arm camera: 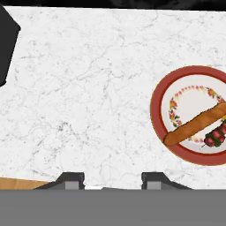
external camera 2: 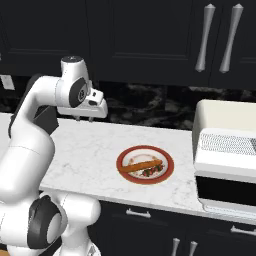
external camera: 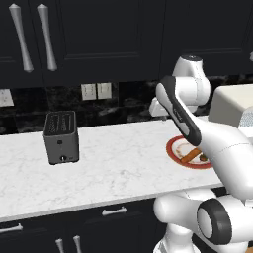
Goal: Pick up the kebab skewer and baguette bread, and place them inside the toaster oven. Close the toaster oven door and start by setting the timer.
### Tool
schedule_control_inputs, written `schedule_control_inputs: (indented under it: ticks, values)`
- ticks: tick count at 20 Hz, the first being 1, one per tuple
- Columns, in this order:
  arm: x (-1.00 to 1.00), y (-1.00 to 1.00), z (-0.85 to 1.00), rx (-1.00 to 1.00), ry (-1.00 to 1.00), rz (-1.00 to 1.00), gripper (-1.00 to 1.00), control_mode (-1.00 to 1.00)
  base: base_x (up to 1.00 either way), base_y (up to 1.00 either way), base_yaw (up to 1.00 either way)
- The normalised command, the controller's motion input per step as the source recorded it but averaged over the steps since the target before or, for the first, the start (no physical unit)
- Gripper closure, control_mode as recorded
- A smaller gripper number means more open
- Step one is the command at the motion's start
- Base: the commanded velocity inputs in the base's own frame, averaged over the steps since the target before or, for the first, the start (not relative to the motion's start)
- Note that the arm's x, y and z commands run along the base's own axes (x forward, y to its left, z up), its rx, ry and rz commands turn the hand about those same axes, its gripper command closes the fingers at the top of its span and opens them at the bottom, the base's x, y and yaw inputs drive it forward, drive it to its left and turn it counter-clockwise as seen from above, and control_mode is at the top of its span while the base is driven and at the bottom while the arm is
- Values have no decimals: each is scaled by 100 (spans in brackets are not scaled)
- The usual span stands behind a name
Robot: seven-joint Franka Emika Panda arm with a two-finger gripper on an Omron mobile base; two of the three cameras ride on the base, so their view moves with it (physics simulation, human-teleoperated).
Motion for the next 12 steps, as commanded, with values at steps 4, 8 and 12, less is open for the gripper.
schedule_control_inputs:
  ticks: [4, 8, 12]
  values:
    - [0, 0, 0, 0, 0, 0, -100, 100, 0, 0, 0]
    - [0, 0, 0, 0, 0, 0, -100, 100, -26, -36, 0]
    - [0, 0, 0, 0, 0, 0, -100, 100, -6, -77, 0]
